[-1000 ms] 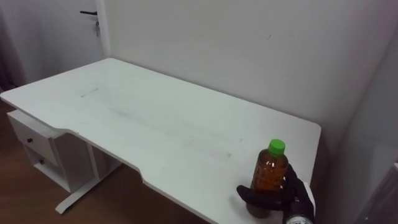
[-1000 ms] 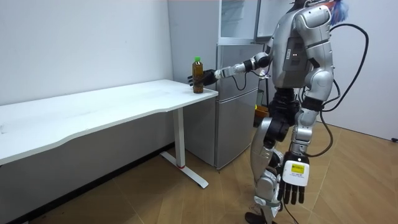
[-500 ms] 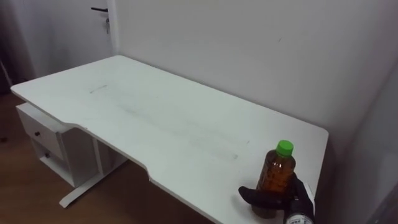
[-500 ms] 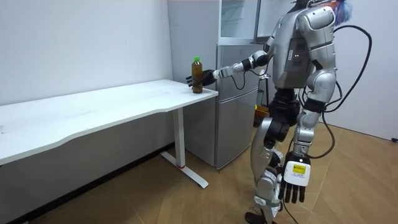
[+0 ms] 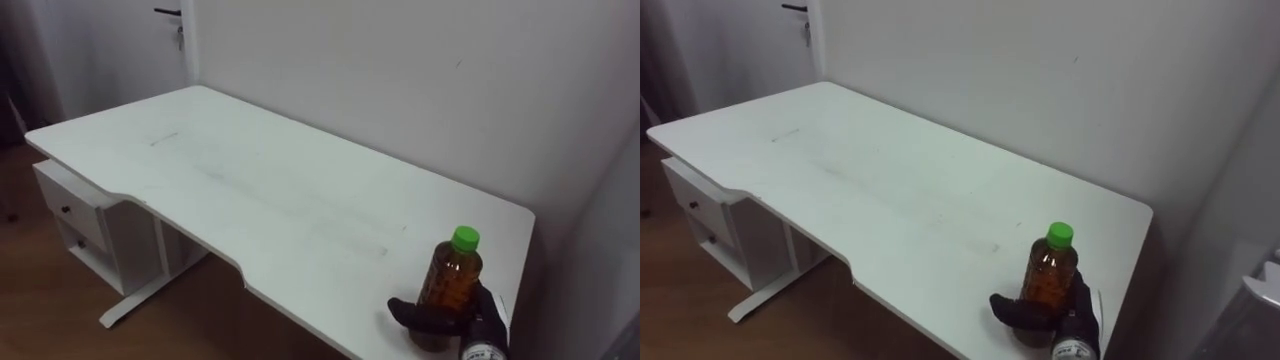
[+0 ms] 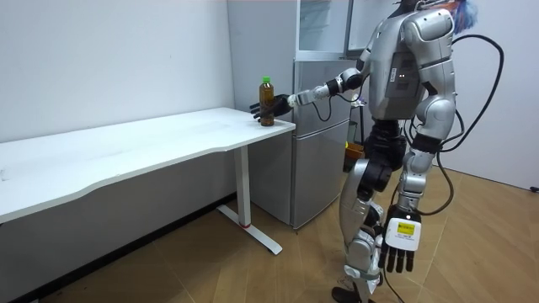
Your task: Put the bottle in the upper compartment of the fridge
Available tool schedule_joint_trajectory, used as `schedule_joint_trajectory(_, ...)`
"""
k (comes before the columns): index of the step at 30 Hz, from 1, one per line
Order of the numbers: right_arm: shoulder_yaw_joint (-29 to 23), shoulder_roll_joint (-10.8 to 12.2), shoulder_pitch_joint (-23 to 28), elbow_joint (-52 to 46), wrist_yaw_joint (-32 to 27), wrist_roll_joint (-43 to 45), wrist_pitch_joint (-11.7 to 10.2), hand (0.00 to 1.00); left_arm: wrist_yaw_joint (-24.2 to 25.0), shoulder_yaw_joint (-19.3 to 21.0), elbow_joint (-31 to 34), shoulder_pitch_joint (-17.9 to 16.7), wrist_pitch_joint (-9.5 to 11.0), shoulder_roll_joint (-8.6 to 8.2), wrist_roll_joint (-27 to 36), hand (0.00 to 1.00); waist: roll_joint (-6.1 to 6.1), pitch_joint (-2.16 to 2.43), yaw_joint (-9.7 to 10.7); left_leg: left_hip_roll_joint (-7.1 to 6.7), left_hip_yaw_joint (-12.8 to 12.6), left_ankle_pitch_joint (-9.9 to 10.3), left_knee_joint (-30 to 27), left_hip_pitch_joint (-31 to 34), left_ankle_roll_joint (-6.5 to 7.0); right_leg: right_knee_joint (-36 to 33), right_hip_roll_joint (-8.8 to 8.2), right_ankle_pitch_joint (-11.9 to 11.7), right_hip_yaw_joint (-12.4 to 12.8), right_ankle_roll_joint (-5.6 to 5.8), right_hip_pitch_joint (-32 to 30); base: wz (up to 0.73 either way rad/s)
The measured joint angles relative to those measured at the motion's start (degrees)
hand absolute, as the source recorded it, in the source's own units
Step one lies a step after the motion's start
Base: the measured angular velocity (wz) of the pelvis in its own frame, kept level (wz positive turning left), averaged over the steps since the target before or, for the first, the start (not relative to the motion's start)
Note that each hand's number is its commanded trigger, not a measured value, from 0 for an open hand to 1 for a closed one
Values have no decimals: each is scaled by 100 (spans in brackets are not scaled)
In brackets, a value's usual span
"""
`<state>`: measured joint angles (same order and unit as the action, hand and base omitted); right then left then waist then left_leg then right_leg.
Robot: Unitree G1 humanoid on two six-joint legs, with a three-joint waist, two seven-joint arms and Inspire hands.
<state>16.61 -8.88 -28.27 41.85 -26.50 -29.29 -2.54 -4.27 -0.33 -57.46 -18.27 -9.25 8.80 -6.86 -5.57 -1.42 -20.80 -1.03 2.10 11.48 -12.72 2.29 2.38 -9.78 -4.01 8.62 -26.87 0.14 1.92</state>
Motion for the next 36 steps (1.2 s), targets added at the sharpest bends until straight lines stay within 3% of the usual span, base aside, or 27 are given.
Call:
schedule_joint_trajectory(15, -34, -1, -8, -5, 466, -231, 21, 100, 100, 57, -10, -2, 13, -5, -9, 0, -59, 6, 6, -3, 14, 0, -1, 6, 0, 13, 4, 0, 4, -1, 0, 0)
schedule_joint_trajectory(20, -35, -40, -7, -231, 600, -202, 179, 100, 129, 272, 24, -1, 25, -9, -8, 0, 4, 23, 47, -3, 12, 0, -1, 16, 0, 12, 0, -1, 22, -1, -16, -1)
schedule_joint_trajectory(23, -33, -100, -2, -801, 674, -195, 294, 100, 124, 379, 17, -5, 54, -30, 13, 0, 83, 64, 178, -1, -35, -13, -4, 7, 3, 9, -1, -1, 67, -2, -60, -5)
schedule_joint_trajectory(28, -29, -581, 1, -2175, 909, 114, 297, 100, 23, 466, -47, 12, 229, -5, -3, 0, 147, 85, 395, 3, -72, -20, 4, -114, 5, 24, -3, -1, 161, -1, 38, -1)
schedule_joint_trajectory(36, -104, -1021, 12, -3174, 1299, 479, 298, 100, -22, 492, -86, 108, 359, 19, -15, 0, 140, 105, 927, 31, -258, -20, 140, -275, 4, 0, 21, -1, 453, -1, 118, -10)
